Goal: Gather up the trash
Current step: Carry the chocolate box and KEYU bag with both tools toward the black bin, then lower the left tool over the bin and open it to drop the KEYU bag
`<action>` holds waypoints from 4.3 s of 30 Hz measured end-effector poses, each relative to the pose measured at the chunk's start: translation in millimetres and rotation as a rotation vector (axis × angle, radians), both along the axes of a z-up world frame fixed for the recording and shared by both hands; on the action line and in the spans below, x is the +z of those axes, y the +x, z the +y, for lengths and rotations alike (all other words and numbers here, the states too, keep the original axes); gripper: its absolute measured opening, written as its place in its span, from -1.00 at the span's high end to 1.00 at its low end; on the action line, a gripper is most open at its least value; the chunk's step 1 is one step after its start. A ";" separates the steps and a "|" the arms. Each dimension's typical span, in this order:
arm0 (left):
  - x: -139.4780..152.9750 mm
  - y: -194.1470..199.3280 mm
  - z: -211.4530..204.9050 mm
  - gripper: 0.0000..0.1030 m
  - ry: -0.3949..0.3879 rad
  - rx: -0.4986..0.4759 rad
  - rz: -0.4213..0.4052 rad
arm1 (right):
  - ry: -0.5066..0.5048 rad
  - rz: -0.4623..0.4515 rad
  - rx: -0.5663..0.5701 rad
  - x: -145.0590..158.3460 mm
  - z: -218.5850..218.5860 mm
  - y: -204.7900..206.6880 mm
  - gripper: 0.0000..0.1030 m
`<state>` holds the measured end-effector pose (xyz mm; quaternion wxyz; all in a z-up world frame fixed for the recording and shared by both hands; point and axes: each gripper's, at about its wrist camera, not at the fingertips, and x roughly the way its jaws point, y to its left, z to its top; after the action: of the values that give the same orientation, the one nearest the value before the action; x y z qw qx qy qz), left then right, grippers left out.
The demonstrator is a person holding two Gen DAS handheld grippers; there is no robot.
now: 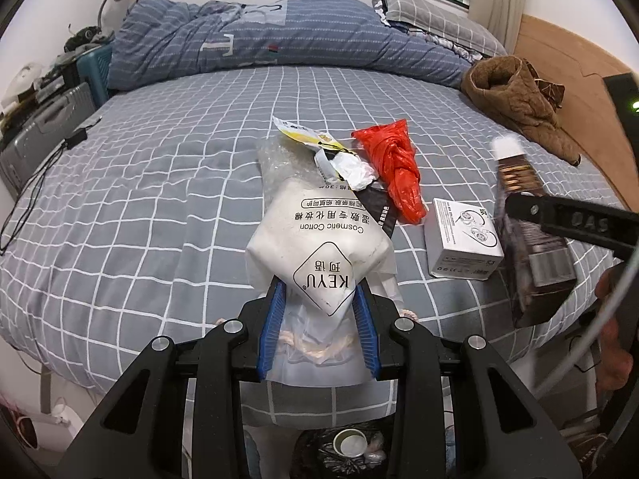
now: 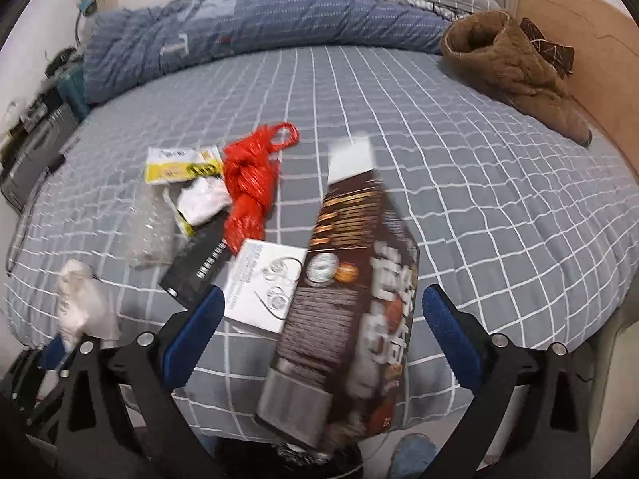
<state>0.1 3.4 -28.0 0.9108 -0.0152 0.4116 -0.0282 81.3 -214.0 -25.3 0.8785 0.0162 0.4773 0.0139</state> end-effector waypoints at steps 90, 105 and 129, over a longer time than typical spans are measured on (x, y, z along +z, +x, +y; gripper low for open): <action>4.8 -172.9 -18.7 0.35 -0.043 0.007 0.065 | -0.066 -0.085 0.082 14.0 -12.8 -251.5 0.14; -69.3 -166.4 -30.1 0.35 -0.055 -0.017 0.178 | -0.075 0.021 0.077 -61.1 -20.8 -250.6 0.14; -155.1 -120.8 -91.6 0.34 -0.028 -0.121 0.329 | -0.061 0.162 0.028 -135.5 -61.0 -233.9 0.14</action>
<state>-120.8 -88.2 -183.0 0.8275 -0.0072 0.5548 -0.0860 -152.6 -275.0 -160.8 0.8369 -0.0162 0.5470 0.0104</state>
